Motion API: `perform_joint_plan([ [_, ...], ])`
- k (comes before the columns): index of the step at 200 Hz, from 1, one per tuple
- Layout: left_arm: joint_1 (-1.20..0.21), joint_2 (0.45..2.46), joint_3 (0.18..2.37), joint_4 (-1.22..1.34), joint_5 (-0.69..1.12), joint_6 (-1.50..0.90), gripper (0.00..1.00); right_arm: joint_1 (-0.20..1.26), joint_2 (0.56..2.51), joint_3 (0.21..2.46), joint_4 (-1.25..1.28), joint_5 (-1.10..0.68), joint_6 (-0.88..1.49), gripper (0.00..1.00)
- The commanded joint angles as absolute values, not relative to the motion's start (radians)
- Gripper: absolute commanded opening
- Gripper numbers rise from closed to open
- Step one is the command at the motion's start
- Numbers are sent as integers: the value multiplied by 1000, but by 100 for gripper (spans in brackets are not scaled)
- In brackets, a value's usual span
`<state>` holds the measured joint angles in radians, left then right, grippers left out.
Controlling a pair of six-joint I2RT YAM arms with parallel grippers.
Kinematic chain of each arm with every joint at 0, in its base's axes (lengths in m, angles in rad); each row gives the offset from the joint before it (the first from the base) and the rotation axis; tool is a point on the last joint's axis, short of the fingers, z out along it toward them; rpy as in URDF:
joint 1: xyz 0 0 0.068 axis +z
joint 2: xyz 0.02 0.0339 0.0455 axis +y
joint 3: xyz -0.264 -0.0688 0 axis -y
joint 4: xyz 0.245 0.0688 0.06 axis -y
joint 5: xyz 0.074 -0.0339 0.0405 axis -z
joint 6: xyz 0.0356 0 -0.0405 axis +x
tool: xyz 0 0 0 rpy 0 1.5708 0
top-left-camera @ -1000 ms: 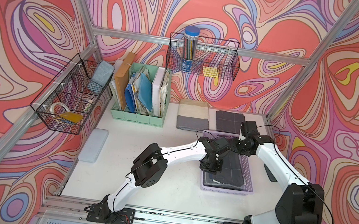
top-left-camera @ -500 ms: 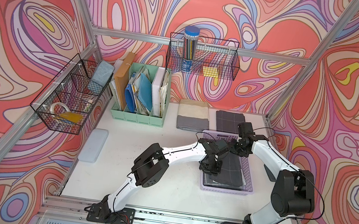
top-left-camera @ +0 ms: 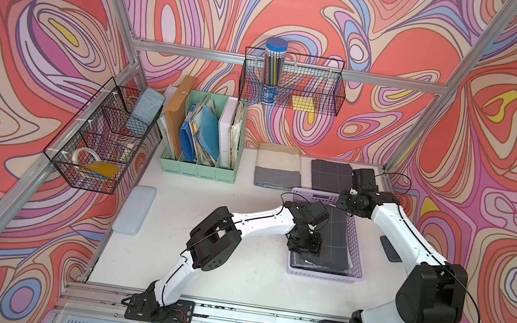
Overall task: Put the folded pillowcase in the basket
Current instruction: Place the pillowcase in the basket, then move the basket to the center of the board.
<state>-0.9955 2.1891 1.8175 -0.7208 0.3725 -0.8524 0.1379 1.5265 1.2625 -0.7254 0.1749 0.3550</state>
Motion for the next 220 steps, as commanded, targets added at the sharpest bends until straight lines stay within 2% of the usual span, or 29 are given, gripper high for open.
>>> perform_joint_plan([
  [1,-1000,2100,1832,-781,328,-816,73,133,1493,1254,-746,90,369,27],
  [18,-1000,2070,1850,-816,309,-797,86,134,1488,1193,-724,-3,402,0],
  [27,-1000,2067,1864,-843,307,-792,92,135,1490,1151,-702,-23,416,0],
  [47,-1000,2044,1851,-868,299,-788,93,134,1524,1084,-664,-35,432,0],
  [79,-988,1977,1795,-875,197,-767,91,134,1638,1061,-644,15,475,0],
  [103,-925,1969,1747,-866,214,-766,85,134,1715,1071,-641,20,480,0],
  [129,-859,1984,1722,-839,236,-754,83,134,1698,1054,-613,-27,482,0],
  [156,-820,2059,1813,-867,257,-716,81,133,1657,1086,-636,-110,489,0],
  [164,-819,2090,1848,-872,269,-694,76,136,1629,1099,-645,-117,499,0],
  [172,-818,2127,1893,-897,272,-681,67,136,1591,1112,-655,-111,504,0],
  [179,-818,2161,1934,-920,293,-679,53,135,1557,1132,-677,-85,511,0],
  [187,-819,2191,1969,-934,318,-676,36,134,1523,1162,-714,-42,517,10],
  [191,-819,2199,1980,-943,311,-681,26,133,1509,1180,-738,-13,517,12],
  [196,-821,2205,1986,-946,295,-685,19,133,1490,1201,-764,19,518,13],
  [220,-821,2217,1979,-972,262,-687,17,133,1395,1266,-824,134,510,16],
])
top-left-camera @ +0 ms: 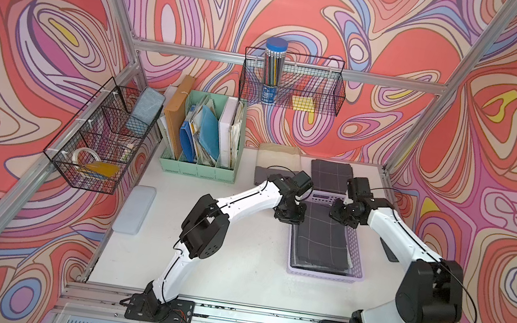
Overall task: Put the folded pillowcase in the basket
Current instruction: Move the basket to the center of the board.
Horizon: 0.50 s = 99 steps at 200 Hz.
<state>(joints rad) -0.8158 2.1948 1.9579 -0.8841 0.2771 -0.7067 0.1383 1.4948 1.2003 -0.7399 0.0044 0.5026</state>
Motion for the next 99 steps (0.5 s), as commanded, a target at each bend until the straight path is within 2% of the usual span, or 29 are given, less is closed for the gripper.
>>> perform_joint_plan([
  [1,-822,2217,1979,-974,261,-687,17,133,1391,1267,-824,137,510,16],
  [8,-822,2212,1970,-987,248,-686,18,132,1368,1279,-832,147,509,17],
  [18,-824,2188,1930,-980,225,-686,28,131,1342,1289,-837,148,507,18],
  [30,-825,2147,1889,-967,224,-688,33,132,1321,1297,-839,139,503,20],
  [48,-832,2059,1823,-914,220,-688,52,131,1308,1293,-833,119,499,22],
  [59,-839,2013,1796,-876,229,-686,59,131,1309,1281,-826,109,495,23],
  [78,-842,1987,1822,-897,246,-671,66,131,1307,1257,-809,99,503,23],
  [99,-842,1972,1813,-911,218,-660,67,132,1306,1248,-807,90,505,24],
])
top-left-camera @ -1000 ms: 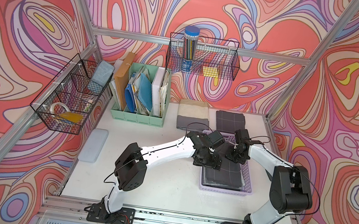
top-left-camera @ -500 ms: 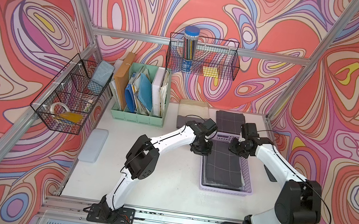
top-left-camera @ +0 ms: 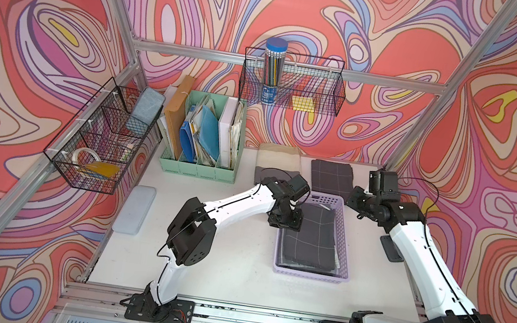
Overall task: Put the folded pillowcase in the basket
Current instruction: Move the basket to the center of the board.
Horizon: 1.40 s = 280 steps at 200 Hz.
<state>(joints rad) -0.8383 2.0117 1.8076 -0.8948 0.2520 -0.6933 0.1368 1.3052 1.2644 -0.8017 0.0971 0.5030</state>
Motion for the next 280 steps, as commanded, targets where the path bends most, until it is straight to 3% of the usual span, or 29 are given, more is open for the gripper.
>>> perform_joint_plan([
  [1,-842,1972,1813,-913,215,-658,67,132,1306,1248,-808,90,504,24],
  [66,-845,2029,1836,-1028,38,-621,75,132,1290,1278,-867,115,458,28],
  [103,-847,2098,1864,-1030,9,-641,70,132,1279,1272,-876,115,450,29],
  [127,-857,2174,1916,-1026,53,-640,53,131,1281,1259,-868,130,449,29],
  [149,-862,2199,1924,-1013,66,-652,14,131,1289,1260,-874,133,448,29],
  [160,-860,2191,1916,-1012,60,-656,0,131,1286,1253,-873,142,445,29],
  [196,-840,2108,1857,-1055,-18,-641,0,131,1290,1211,-840,158,451,29],
  [236,-743,1932,1628,-1064,-83,-615,0,132,1349,1198,-783,153,457,27],
  [242,-722,1903,1591,-1064,-97,-612,0,131,1365,1198,-769,152,459,22],
  [255,-676,1835,1513,-1064,-119,-603,0,129,1418,1203,-727,141,457,0],
  [280,-590,1718,1388,-1055,-127,-596,0,120,1584,1257,-659,100,453,0],
])
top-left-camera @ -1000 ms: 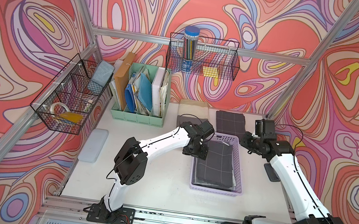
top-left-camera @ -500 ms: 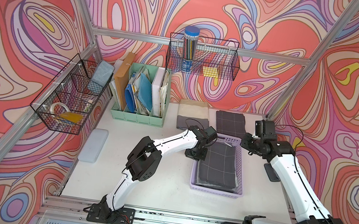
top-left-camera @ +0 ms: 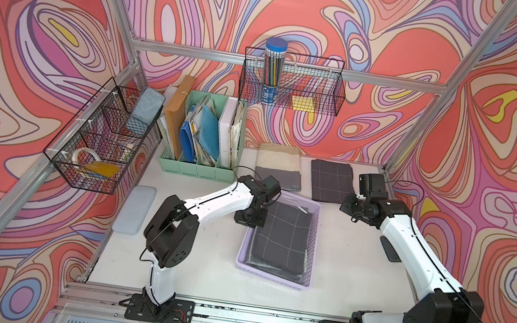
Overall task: Put the folded pillowcase in the basket
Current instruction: Move the basket to the center of the board, then move the pillowcase to the center of the board.
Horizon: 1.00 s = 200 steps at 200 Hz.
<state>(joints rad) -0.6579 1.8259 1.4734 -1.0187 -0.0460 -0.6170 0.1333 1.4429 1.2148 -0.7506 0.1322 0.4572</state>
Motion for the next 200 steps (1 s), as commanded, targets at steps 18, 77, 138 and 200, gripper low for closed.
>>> perform_joint_plan([
  [18,-552,1669,1332,-1056,-155,-569,0,103,1735,1343,-638,71,460,0],
  [77,-447,1647,1267,-1098,-174,-470,0,84,2171,1689,-612,4,513,0],
  [138,-387,1733,1270,-1117,-155,-423,19,84,2298,1792,-662,0,484,0],
  [200,-378,1690,1260,-1122,-201,-431,76,85,2175,1466,-572,-23,545,0],
])
